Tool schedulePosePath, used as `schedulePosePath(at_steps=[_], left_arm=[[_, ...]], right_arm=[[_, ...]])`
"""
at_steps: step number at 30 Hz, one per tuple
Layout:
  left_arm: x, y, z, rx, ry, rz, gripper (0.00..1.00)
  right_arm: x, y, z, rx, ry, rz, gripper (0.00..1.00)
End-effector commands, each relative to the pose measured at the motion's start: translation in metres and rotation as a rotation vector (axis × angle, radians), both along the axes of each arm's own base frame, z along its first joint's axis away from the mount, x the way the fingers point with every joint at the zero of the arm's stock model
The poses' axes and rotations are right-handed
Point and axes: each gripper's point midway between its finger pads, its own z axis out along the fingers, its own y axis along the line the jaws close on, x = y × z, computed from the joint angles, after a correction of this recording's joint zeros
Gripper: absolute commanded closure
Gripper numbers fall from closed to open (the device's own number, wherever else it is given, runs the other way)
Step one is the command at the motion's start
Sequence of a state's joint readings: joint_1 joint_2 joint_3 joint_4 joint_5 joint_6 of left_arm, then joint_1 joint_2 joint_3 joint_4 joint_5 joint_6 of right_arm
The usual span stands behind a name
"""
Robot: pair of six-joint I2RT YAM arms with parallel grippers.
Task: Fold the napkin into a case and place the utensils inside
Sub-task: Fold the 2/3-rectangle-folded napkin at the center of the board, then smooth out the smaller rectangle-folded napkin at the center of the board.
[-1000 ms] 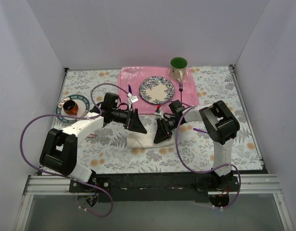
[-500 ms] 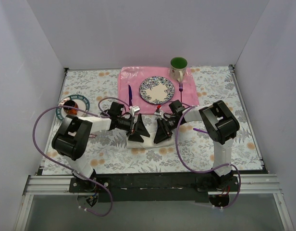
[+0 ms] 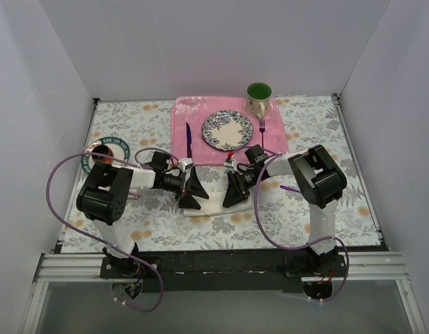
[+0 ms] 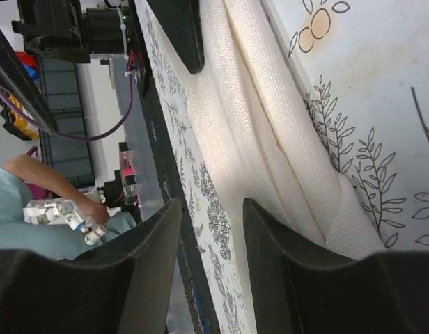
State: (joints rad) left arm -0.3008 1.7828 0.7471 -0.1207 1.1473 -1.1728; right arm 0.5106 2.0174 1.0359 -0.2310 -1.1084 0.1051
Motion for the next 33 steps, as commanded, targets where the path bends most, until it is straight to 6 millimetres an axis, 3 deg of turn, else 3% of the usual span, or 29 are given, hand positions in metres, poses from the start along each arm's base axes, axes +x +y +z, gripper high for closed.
schedulePosePath(at_steps=[1, 2, 4, 8, 14, 19, 23, 31, 33], left_arm=[[0.0, 0.007, 0.016, 0.016, -0.223, -0.046, 0.02], [-0.002, 0.002, 0.033, -0.012, -0.299, -0.077, 0.02], [-0.021, -0.016, 0.049, -0.048, -0.329, -0.162, 0.02], [-0.035, -0.035, 0.056, -0.056, -0.311, -0.205, 0.02], [-0.029, -0.032, 0.019, 0.038, -0.225, -0.168, 0.02], [-0.037, -0.005, -0.029, 0.14, -0.021, -0.138, 0.02], [-0.033, 0.014, -0.045, 0.173, 0.007, -0.109, 0.02], [-0.017, 0.022, -0.031, 0.201, -0.144, -0.154, 0.02], [-0.021, 0.026, -0.034, 0.216, -0.135, -0.191, 0.02]], right_arm=[[0.005, -0.018, -0.047, -0.172, -0.047, -0.03, 0.49], [0.006, -0.017, -0.048, -0.175, -0.051, -0.031, 0.49], [0.007, -0.017, -0.048, -0.175, -0.053, -0.029, 0.49], [0.008, -0.016, -0.047, -0.172, -0.058, -0.028, 0.49], [0.006, -0.018, -0.048, -0.178, -0.061, -0.019, 0.48], [0.005, -0.02, -0.052, -0.184, -0.069, -0.012, 0.48], [0.004, -0.021, -0.055, -0.188, -0.065, -0.011, 0.48], [0.003, -0.022, -0.056, -0.192, -0.065, -0.012, 0.48], [0.004, -0.021, -0.056, -0.19, -0.061, -0.013, 0.48]])
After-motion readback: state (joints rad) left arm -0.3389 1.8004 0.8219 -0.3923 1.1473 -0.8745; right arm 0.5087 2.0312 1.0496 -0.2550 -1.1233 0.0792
